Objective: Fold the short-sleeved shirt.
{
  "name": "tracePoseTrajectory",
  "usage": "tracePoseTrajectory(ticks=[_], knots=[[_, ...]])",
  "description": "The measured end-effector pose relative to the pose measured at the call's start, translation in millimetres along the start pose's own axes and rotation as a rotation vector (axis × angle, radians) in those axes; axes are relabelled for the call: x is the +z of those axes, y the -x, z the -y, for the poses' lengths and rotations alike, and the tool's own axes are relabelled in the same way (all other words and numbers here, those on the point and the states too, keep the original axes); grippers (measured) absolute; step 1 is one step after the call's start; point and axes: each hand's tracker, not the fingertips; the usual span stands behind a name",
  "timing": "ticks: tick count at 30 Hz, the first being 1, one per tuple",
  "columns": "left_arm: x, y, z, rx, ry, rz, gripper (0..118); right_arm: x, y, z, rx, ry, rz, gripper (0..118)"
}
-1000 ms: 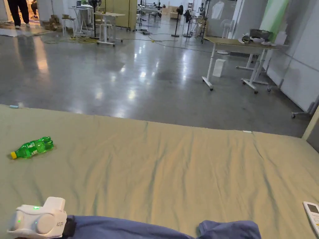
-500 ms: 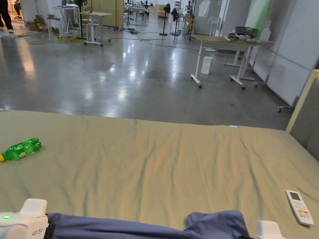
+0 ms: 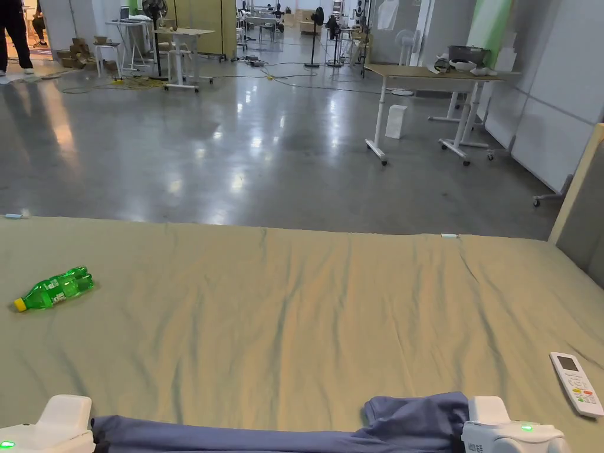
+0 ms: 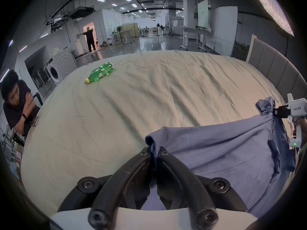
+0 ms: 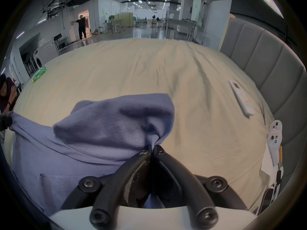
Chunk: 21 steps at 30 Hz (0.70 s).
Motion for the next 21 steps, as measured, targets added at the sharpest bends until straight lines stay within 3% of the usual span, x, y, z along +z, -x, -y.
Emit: tracePoseTrajectory(ticks=[5, 11, 15, 21], knots=[[31.3, 3.6, -14.5, 0.002, -0.084, -0.009, 6, 59.3, -1.2, -13.7, -0.014, -0.160, -0.019, 2], [87.4, 15.0, -35.8, 0.021, -0.191, -0.026, 6, 138.8, -0.7, -33.1, 0.039, -0.314, -0.004, 2], [131.0, 29.9, -49.2, 0.054, -0.281, -0.003, 6, 193.6, -0.4, -45.4, 0.030, -0.478, 0.055, 2], [195.2, 47.3, -75.2, 0.073, -0.383, -0.036, 6, 272.1, 4.0, -72.3, 0.018, -0.615, 0.031, 2]])
